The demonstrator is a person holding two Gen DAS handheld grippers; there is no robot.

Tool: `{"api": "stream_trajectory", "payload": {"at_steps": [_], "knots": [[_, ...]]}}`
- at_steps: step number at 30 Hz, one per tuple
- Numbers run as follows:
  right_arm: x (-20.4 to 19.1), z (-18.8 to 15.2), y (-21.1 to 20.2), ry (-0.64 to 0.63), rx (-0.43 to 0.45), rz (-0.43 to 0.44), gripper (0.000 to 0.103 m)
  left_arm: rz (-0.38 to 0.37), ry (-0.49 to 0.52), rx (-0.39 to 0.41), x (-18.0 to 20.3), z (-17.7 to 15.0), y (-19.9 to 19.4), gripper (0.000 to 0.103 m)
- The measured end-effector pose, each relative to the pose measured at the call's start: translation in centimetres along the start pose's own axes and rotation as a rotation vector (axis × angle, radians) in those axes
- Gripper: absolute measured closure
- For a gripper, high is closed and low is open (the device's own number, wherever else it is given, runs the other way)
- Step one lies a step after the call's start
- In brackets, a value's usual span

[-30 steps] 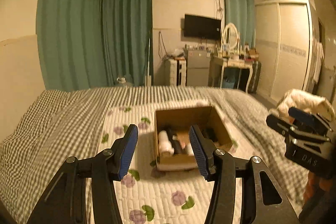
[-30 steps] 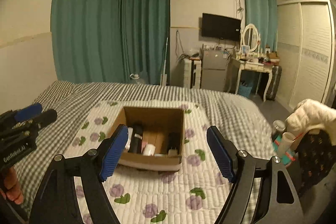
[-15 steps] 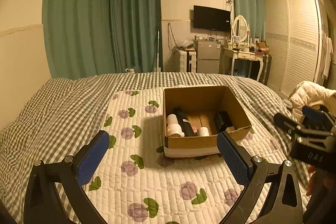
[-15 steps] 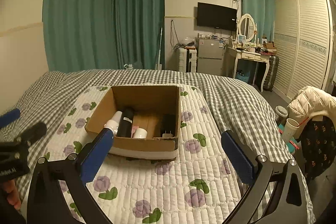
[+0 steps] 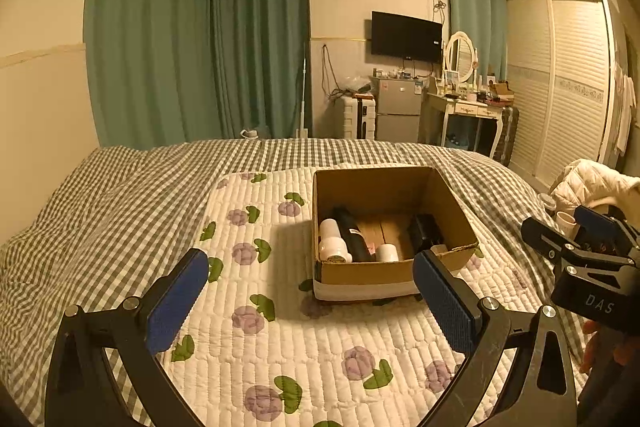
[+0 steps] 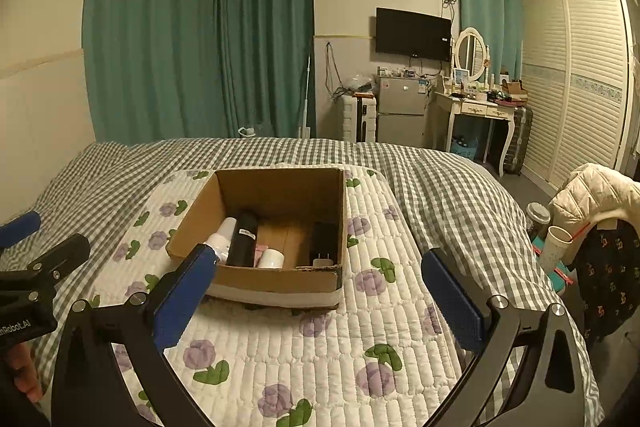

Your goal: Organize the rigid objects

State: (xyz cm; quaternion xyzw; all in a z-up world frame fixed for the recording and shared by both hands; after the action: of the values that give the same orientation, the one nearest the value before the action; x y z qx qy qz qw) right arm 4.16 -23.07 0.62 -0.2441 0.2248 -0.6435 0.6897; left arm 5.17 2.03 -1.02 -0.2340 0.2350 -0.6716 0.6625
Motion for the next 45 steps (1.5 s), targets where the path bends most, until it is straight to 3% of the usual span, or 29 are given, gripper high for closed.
{"api": "stream_trajectory", "payload": {"at_steps": [15, 45], "knots": [[-0.37, -0.02, -0.09, -0.008, 0.003, -0.007, 0.0, -0.002, -0.037, -0.027, -0.76, 0.16, 0.4, 0.0], [-0.07, 0.33, -0.43, 0.003, -0.013, -0.021, 0.0, 0.002, -0.019, -0.03, -0.53, 0.33, 0.05, 0.0]]}}
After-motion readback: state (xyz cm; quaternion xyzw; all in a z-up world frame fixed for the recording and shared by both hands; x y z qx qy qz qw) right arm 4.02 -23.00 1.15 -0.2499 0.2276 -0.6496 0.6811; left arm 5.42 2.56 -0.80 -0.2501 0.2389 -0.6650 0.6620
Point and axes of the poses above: each gripper's, at about its wrist camera, not at the fingertips, and y roughly the way its jaws point, x to its right, z to its top, the point moved 4 cm from there along y, roughly the way its jaws point, and after that the axes turned 13 degrees about -x, right-handed, at the moved point
